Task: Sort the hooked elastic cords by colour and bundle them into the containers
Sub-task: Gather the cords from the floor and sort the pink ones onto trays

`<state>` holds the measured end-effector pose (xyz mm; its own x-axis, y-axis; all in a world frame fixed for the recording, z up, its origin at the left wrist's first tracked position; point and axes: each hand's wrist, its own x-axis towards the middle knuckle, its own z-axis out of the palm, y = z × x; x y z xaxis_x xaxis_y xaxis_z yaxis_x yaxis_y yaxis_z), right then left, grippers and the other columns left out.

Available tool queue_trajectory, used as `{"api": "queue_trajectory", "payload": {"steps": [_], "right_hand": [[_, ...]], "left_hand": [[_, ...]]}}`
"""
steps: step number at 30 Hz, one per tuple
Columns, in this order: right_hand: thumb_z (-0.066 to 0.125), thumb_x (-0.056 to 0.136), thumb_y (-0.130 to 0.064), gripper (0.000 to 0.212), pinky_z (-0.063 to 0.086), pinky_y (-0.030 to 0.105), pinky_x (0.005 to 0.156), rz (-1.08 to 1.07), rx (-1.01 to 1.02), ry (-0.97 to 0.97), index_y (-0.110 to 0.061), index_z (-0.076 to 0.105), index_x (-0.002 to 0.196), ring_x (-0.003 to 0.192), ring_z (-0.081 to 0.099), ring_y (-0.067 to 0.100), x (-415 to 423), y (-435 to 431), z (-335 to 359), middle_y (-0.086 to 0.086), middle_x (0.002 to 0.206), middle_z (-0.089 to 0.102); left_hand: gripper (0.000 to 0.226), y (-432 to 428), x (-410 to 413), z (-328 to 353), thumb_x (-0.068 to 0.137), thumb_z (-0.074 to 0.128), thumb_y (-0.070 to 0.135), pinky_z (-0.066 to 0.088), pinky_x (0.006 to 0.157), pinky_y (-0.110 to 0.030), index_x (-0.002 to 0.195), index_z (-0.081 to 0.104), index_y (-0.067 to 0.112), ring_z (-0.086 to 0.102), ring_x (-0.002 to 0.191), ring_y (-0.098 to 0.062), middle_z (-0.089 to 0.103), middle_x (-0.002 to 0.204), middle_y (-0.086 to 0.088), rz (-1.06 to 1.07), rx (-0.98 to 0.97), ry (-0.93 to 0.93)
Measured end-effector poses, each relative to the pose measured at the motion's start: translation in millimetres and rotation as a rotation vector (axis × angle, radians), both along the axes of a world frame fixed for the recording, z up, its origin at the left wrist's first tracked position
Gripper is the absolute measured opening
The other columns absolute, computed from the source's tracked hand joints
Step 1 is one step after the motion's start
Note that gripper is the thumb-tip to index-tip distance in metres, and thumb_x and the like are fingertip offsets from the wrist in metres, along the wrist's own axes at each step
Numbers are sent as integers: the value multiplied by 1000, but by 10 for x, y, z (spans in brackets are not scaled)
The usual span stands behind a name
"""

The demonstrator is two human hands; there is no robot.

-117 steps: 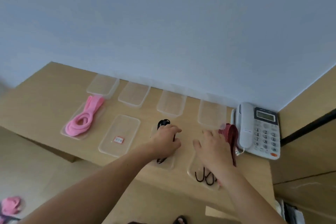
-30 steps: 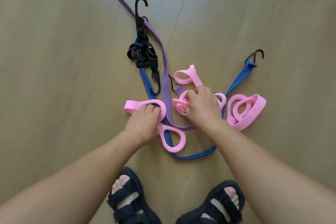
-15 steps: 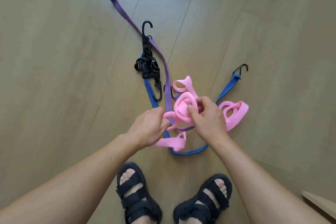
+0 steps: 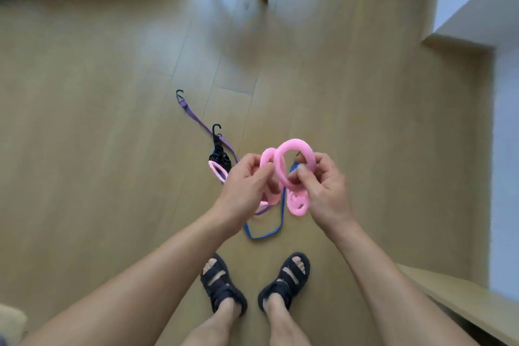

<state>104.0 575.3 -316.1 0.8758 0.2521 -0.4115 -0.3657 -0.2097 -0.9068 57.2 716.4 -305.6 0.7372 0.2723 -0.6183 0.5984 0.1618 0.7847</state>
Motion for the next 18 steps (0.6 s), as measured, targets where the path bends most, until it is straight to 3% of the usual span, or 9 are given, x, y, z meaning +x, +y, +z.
{"api": "queue_trajectory", "payload": {"steps": [3, 6, 8, 12, 16, 18], "right_hand": [[57, 96, -11, 12, 56, 32, 75, -4, 72, -31, -20, 64, 97, 81, 70, 18, 11, -186, 778, 0, 83, 74], [56, 95, -13, 11, 53, 24, 72, -5, 212, -65, -13, 65, 103, 78, 70, 14, -5, -401, 1556, 2, 81, 73], [58, 90, -20, 15, 53, 26, 73, -32, 308, -63, -13, 65, 101, 76, 67, 16, -93, -582, 2004, 6, 80, 70], [65, 83, -32, 17, 52, 32, 72, -68, 441, -26, -22, 71, 96, 70, 58, 17, -349, -918, 2684, 6, 75, 62], [68, 78, -32, 29, 53, 27, 68, -82, 494, -109, -18, 64, 104, 75, 63, 16, -539, -1178, 3149, 4, 82, 61], [74, 75, -26, 41, 54, 28, 71, -107, 509, -138, -17, 59, 112, 82, 65, 20, -602, -1307, 3297, 5, 91, 61]], "left_hand": [[18, -124, 170, 776, 91, 67, 19, 58, 71, -43, 102, 65, 5, 67, 69, -21, 66, 74, -6, -23, -51, -77], [22, -269, 239, 1507, 87, 71, 15, 55, 61, -35, 104, 68, 1, 60, 64, -21, 61, 71, -10, -80, -163, -90], [30, -366, 193, 1943, 80, 75, 19, 53, 62, -34, 102, 68, -2, 55, 64, -23, 57, 71, -12, -141, -233, -78], [12, -602, 27, 2760, 77, 67, 16, 50, 57, -29, 85, 70, 9, 50, 52, -14, 51, 60, -3, -286, -345, -106], [35, -919, -26, 3351, 75, 59, 11, 53, 56, -31, 106, 63, -4, 51, 53, -14, 50, 65, -5, -329, -379, -187], [29, -1080, -28, 3572, 75, 58, 9, 55, 57, -33, 103, 63, 0, 52, 53, -15, 53, 64, -5, -381, -365, -241]]}}
